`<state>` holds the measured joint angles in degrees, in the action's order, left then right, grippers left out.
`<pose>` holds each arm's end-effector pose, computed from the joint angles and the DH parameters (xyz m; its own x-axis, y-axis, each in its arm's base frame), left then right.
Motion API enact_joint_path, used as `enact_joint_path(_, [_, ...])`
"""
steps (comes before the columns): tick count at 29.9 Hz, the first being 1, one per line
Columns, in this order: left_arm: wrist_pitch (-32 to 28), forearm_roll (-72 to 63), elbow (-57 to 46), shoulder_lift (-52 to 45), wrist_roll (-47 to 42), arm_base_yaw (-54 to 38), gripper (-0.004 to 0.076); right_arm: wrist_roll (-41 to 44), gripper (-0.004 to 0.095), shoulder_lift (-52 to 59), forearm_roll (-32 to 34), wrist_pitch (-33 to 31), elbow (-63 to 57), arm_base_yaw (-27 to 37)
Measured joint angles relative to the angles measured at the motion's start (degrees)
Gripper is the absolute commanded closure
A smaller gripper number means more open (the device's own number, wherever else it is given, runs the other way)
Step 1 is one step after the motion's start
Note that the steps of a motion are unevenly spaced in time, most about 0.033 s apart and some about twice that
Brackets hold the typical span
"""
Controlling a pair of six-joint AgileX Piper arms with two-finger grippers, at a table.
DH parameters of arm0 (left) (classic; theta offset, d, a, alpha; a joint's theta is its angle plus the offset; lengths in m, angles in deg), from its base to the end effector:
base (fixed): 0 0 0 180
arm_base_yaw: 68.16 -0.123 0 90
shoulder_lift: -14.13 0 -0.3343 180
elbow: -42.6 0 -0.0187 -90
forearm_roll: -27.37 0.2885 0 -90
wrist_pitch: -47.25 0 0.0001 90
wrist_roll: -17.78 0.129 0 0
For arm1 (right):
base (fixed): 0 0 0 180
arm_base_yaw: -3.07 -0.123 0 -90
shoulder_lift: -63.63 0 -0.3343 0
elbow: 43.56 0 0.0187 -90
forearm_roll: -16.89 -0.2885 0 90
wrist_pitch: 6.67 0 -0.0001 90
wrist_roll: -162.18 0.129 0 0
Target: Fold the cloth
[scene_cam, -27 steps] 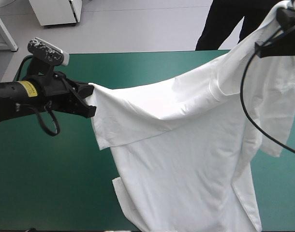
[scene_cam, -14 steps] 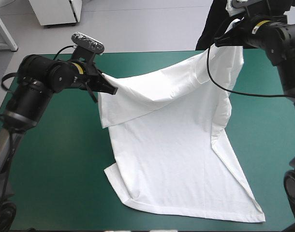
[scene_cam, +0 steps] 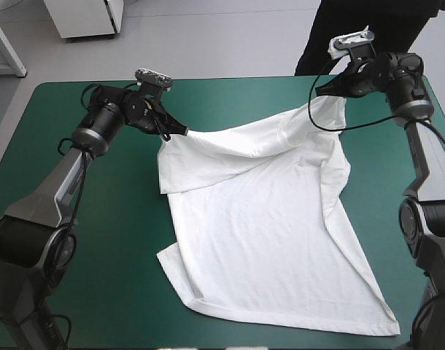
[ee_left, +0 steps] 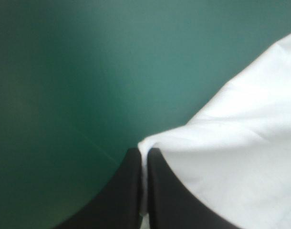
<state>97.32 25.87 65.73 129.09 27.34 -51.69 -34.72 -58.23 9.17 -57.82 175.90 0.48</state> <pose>0.4879 -0.1469 0.3340 -0.7019 0.3634 -0.6126 0.4048 0.9112 0.0766 0.5521 0.0385 0.3756 -0.6447 -0.2368 -0.7268 -0.2612 0.9618 -0.0817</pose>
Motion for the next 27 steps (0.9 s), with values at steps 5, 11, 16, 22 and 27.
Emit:
enact_joint_path(5, [-1.3,-0.4,2.0,5.4,0.7,0.0,0.0746,-1.0,0.0921,-5.2,-2.2,0.0,0.0,0.6])
enact_joint_path(11, [-1.5,-0.9,4.7,9.6,1.4,0.0,0.0745,-2.7,0.0920,-9.2,-4.3,0.0,0.0,0.6])
enact_joint_path(16, [0.0,-1.0,6.9,9.7,2.4,0.0,0.0672,-3.3,0.0859,-10.4,-6.3,-1.8,0.0,0.6])
enact_joint_path(22, [5.9,-1.5,10.4,9.7,4.6,-0.5,0.0305,-5.6,0.0451,-10.5,-12.6,-6.7,0.0,3.6])
enact_joint_path(27, [9.0,-1.5,11.3,7.9,4.7,-1.1,0.0245,-5.7,0.0302,-8.1,-15.1,-9.8,-0.1,8.0])
